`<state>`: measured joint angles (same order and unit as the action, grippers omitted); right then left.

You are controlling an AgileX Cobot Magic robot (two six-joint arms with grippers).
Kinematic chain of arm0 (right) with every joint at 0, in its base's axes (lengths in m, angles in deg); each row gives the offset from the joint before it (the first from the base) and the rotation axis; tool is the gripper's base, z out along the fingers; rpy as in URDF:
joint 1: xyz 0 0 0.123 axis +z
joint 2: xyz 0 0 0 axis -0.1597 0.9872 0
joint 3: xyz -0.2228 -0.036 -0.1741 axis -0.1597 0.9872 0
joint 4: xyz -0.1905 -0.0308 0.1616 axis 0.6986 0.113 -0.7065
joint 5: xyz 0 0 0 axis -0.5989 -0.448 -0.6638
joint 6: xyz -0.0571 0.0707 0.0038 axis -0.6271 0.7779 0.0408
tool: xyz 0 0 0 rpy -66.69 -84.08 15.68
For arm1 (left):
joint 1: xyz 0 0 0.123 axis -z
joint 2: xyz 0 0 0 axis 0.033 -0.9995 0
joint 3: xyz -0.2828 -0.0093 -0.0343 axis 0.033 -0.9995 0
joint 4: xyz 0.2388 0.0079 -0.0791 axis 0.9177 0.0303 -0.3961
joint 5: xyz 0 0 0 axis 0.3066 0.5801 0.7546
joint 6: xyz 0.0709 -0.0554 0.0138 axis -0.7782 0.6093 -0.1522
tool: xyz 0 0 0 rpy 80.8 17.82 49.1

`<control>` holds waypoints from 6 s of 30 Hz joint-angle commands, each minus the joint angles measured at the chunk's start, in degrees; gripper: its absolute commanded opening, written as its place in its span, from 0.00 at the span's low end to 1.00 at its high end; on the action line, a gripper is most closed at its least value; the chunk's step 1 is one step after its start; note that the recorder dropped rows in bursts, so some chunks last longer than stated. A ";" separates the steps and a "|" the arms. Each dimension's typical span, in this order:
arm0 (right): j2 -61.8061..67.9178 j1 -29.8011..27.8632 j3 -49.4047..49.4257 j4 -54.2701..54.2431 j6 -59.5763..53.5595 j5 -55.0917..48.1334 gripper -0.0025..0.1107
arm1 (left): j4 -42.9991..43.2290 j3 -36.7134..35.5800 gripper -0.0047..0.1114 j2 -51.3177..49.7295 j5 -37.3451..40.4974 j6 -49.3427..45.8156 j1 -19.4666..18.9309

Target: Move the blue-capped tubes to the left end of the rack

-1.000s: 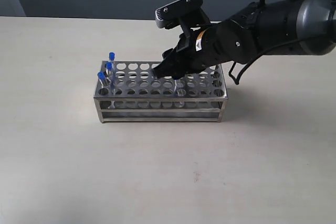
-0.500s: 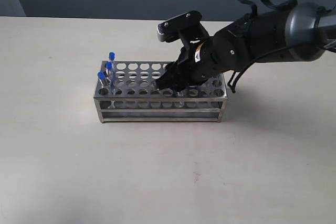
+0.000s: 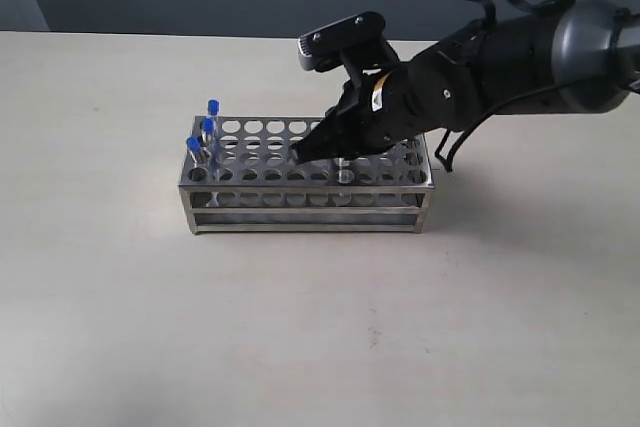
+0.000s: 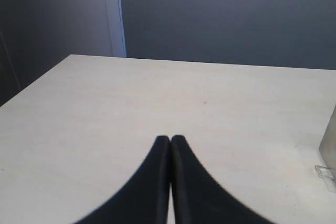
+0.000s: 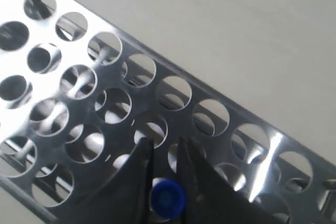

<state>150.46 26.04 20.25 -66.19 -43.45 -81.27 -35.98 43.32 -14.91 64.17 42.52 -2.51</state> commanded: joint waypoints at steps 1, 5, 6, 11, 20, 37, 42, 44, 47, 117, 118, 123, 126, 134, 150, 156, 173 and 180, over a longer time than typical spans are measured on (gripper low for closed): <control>-5.50 -0.17 0.09 0.88 -0.63 2.61 0.03 | -0.24 -0.19 0.04 0.21 0.13 0.03 0.53; -8.23 0.61 0.09 0.88 -0.63 6.09 0.03 | -0.24 -0.19 0.04 0.21 0.13 0.12 0.53; -8.23 1.14 -0.02 0.88 -0.63 6.58 0.03 | -0.24 -0.19 0.04 0.21 0.13 0.12 0.53; -6.12 6.44 -2.44 1.24 -0.63 6.96 0.02 | -0.24 -0.19 0.04 0.21 0.13 0.12 0.53; 0.58 12.88 -10.34 1.25 -0.97 7.74 0.02 | -0.24 -0.19 0.04 0.21 0.13 0.12 0.53; 5.65 16.14 -13.18 1.49 -1.07 6.24 0.02 | -0.24 -0.19 0.04 0.21 0.13 0.12 0.53; 6.57 16.14 -13.18 2.35 -1.88 6.24 0.02 | -0.24 -0.19 0.04 0.21 0.13 0.12 0.53; 7.10 16.14 -13.18 2.50 -3.18 5.37 0.02 | -0.24 -0.19 0.04 0.21 0.13 0.12 0.53; 7.21 16.14 -13.18 2.53 -3.96 4.11 0.02 | -0.24 -0.19 0.04 0.21 0.13 0.12 0.53; -105.03 -46.02 63.57 -13.64 -9.42 -7.66 0.02 | -0.16 -0.19 0.04 0.21 -0.08 0.10 0.53; -105.03 -46.68 63.70 -13.43 -9.42 -7.77 0.02 | -0.16 -0.19 0.04 0.21 -0.08 0.10 0.53; -105.03 -47.38 64.38 -12.86 -7.51 -7.92 0.02 | -0.16 -0.19 0.04 0.21 -0.08 0.10 0.53; -105.03 -47.38 64.38 -12.86 -7.72 -7.80 0.02 | -0.16 -0.19 0.04 0.21 -0.08 0.10 0.53; -105.03 -47.38 64.38 -11.98 -9.70 -7.69 0.02 | -0.16 -0.19 0.04 0.21 -0.20 0.10 0.53; -105.03 -47.38 64.38 -11.98 -9.70 -7.69 0.02 | -0.16 -0.19 0.04 0.21 -0.20 0.10 0.53; -105.03 -47.38 64.38 -11.98 -9.70 -7.69 0.02 | -0.16 -0.19 0.04 0.21 -0.20 0.10 0.53; -105.03 -47.38 64.38 -11.98 -9.59 -7.69 0.02 | -0.16 -0.19 0.04 0.21 -0.20 0.10 0.53; -105.03 -47.38 64.38 -11.98 -9.59 -7.69 0.02 | -0.16 -0.19 0.04 0.21 -0.20 0.10 0.53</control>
<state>45.80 -20.92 84.44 -78.73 -52.66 -89.43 -35.98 43.32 -14.91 64.17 42.52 -2.51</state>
